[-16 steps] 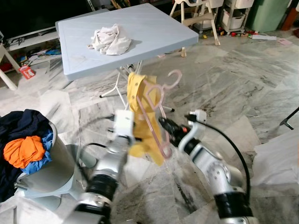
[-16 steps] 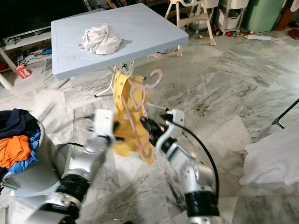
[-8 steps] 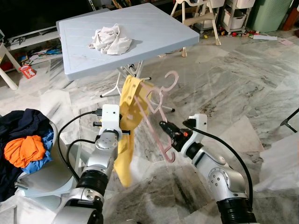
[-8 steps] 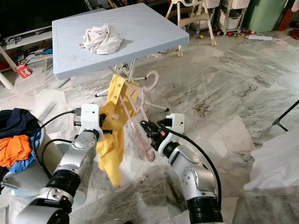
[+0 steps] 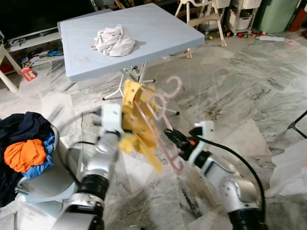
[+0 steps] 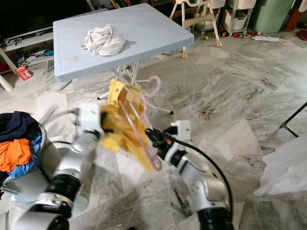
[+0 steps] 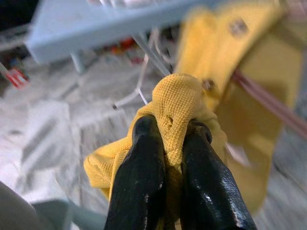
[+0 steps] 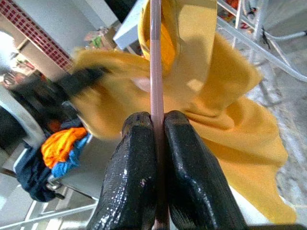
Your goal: Hang hanger
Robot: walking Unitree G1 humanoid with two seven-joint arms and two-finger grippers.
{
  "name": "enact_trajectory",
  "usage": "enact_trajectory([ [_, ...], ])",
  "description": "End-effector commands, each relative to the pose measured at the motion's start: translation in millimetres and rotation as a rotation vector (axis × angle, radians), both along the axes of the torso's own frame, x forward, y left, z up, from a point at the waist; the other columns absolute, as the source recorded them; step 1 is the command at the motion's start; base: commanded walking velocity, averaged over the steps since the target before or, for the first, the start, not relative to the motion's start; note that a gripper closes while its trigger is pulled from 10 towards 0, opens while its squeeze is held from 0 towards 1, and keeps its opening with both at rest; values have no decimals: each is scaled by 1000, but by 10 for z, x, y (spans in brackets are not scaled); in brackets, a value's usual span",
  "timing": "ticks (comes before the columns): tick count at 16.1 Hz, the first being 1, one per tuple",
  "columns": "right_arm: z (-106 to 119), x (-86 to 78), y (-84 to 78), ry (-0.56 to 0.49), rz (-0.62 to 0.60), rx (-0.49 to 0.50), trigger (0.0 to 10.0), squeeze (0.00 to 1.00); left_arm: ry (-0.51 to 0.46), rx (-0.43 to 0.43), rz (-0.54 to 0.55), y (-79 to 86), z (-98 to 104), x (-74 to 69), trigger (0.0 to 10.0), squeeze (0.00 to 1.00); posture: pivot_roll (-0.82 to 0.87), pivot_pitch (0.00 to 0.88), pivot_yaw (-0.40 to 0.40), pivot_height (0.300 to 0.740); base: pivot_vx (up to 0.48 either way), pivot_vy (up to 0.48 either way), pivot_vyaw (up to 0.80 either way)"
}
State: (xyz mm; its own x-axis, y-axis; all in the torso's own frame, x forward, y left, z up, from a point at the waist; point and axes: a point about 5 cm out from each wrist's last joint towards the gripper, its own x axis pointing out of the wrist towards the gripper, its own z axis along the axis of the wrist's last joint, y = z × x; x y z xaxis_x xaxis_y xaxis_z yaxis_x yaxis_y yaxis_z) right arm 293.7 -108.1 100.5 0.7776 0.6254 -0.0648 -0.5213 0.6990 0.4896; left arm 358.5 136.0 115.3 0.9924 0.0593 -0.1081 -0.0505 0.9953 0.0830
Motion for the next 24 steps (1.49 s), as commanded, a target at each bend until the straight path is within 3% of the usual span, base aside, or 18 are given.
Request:
enact_trajectory([
  [1, 37, -4, 26, -19, 15, 5, 10000, 0, -79, -11, 10, 22, 184, 50, 10000, 0, 28, 34, 100, 740, 0, 0, 0],
  [3, -80, -82, -11, 22, 23, -12, 10000, 0, -178, -27, 9, 55, 386, 78, 10000, 0, 28, 36, 103, 740, 0, 0, 0],
  [6, -237, -186, -2, 78, 75, -41, 10000, 0, -234, 14, 2, 118, 555, 134, 10000, 0, 32, 38, 106, 740, 0, 0, 0],
  [9, -343, -224, 40, 110, 103, -71, 10000, 0, -327, -12, -51, 42, 764, 130, 10000, 0, 40, 39, 103, 740, 0, 0, 0],
  [13, -406, -264, 87, 78, 166, -171, 10000, 0, -323, 34, -133, -20, 828, 158, 10000, 0, 45, 37, 101, 740, 0, 0, 0],
  [16, -451, -301, 94, 92, 205, -190, 10000, 0, -326, 70, -217, -71, 856, 158, 10000, 0, 43, 39, 102, 740, 0, 0, 0],
  [17, -509, -378, 102, 113, 267, -219, 10000, 0, -360, 106, -269, -126, 895, 131, 10000, 0, 43, 41, 100, 740, 0, 0, 0],
  [20, -581, -502, 126, 118, 377, -270, 10000, 0, -371, 67, -443, -316, 898, 37, 10000, 0, 42, 45, 96, 740, 0, 0, 0],
  [22, -550, -440, 163, 100, 352, -262, 10000, 0, -309, 103, -672, -636, 685, -178, 10000, 0, 46, 47, 97, 740, 0, 0, 0],
  [24, -540, -378, 152, 88, 301, -265, 10000, 0, -260, 152, -826, -822, 501, -375, 10000, 0, 49, 50, 100, 740, 0, 0, 0],
])
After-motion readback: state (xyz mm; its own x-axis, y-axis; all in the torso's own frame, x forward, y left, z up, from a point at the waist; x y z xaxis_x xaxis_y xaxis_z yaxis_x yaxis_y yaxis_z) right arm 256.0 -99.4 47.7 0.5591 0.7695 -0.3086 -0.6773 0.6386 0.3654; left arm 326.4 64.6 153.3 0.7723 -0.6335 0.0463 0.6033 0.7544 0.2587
